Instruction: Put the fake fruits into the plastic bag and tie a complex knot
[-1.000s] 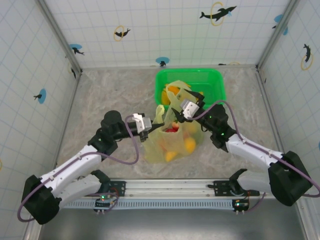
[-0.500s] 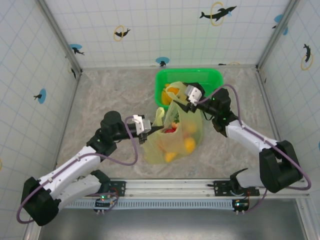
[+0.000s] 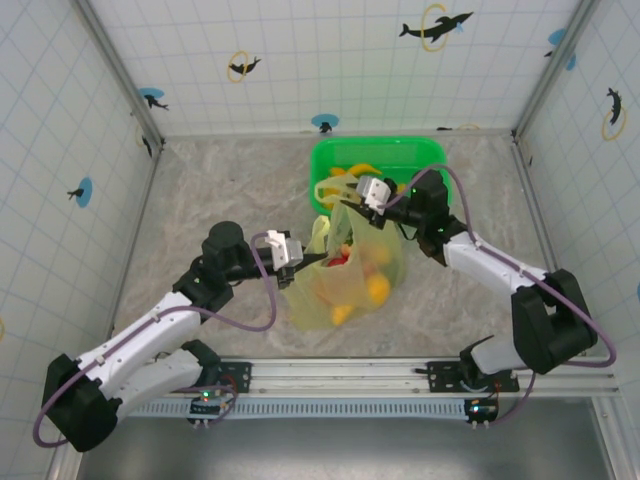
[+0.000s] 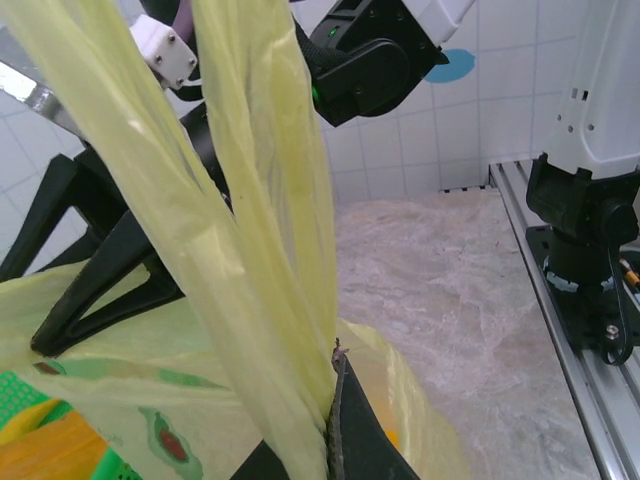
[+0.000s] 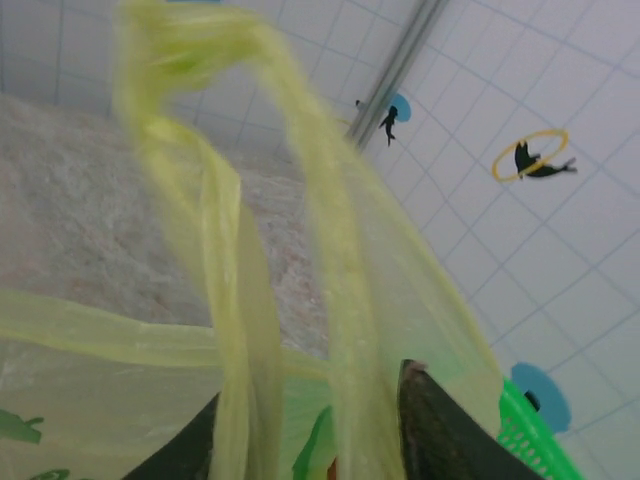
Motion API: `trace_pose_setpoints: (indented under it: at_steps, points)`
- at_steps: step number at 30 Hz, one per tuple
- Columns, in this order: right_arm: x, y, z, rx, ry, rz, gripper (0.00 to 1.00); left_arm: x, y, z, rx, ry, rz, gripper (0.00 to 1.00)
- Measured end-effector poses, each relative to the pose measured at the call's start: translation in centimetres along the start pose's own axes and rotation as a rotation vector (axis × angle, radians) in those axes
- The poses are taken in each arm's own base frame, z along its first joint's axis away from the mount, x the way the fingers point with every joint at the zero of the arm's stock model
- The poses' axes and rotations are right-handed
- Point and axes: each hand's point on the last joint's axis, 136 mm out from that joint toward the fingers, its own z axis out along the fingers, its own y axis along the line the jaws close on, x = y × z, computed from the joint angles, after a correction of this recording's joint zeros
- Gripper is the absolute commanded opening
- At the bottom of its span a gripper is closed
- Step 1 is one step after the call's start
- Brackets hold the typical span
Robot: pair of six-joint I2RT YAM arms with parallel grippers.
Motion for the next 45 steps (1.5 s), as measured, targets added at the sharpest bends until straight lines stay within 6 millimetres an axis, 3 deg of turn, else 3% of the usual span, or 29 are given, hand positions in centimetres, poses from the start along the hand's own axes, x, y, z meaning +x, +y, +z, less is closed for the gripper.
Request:
trace_pose_setpoints:
  at_steps: [2, 6, 13, 19, 23, 26, 29, 32, 37, 39, 45]
  points:
    - [0.4, -0.4, -0.2, 0.021, 0.009, 0.007, 0.07, -0.1, 0.1, 0.0, -0.001, -0.002, 0.005, 0.0]
    - [0.1, -1.8, -1.0, 0.076, 0.008, 0.03, 0.0, -0.4, 0.6, 0.0, -0.023, -0.001, 0.015, 0.0]
    - [-3.6, -2.5, -3.7, 0.15, -0.087, 0.051, 0.0, -0.3, 3.3, -0.6, -0.154, 0.016, 0.037, 0.0]
    - [-6.8, -0.5, -6.9, 0.179, -0.182, 0.073, 0.0, -1.1, 7.2, -2.4, -0.335, -0.001, 0.079, 0.0]
    - [-8.5, 1.8, -8.4, 0.165, -0.239, 0.077, 0.0, -1.3, 8.7, -3.8, -0.415, -0.023, 0.086, 0.0]
    - [-8.4, 3.7, -9.1, 0.147, -0.253, 0.083, 0.0, -0.9, 8.5, -4.2, -0.411, -0.027, 0.081, 0.02]
    - [-7.2, 5.3, -9.1, 0.123, -0.236, 0.1, 0.0, -0.4, 7.3, -3.8, -0.343, -0.028, 0.066, 0.18]
    - [-6.2, 6.2, -8.8, 0.11, -0.213, 0.116, 0.0, -0.1, 6.2, -3.4, -0.283, -0.029, 0.037, 0.24]
    - [-6.1, 6.7, -8.6, 0.103, -0.211, 0.118, 0.0, 0.9, 4.8, -2.9, -0.213, 0.01, 0.004, 0.37]
    - [-6.2, 6.8, -8.6, 0.102, -0.213, 0.116, 0.0, 0.9, 4.4, -2.7, -0.192, 0.021, -0.005, 0.37]
    - [-6.3, 7.0, -8.6, 0.1, -0.213, 0.111, 0.0, 0.0, 4.8, -3.0, -0.217, 0.028, 0.019, 0.19]
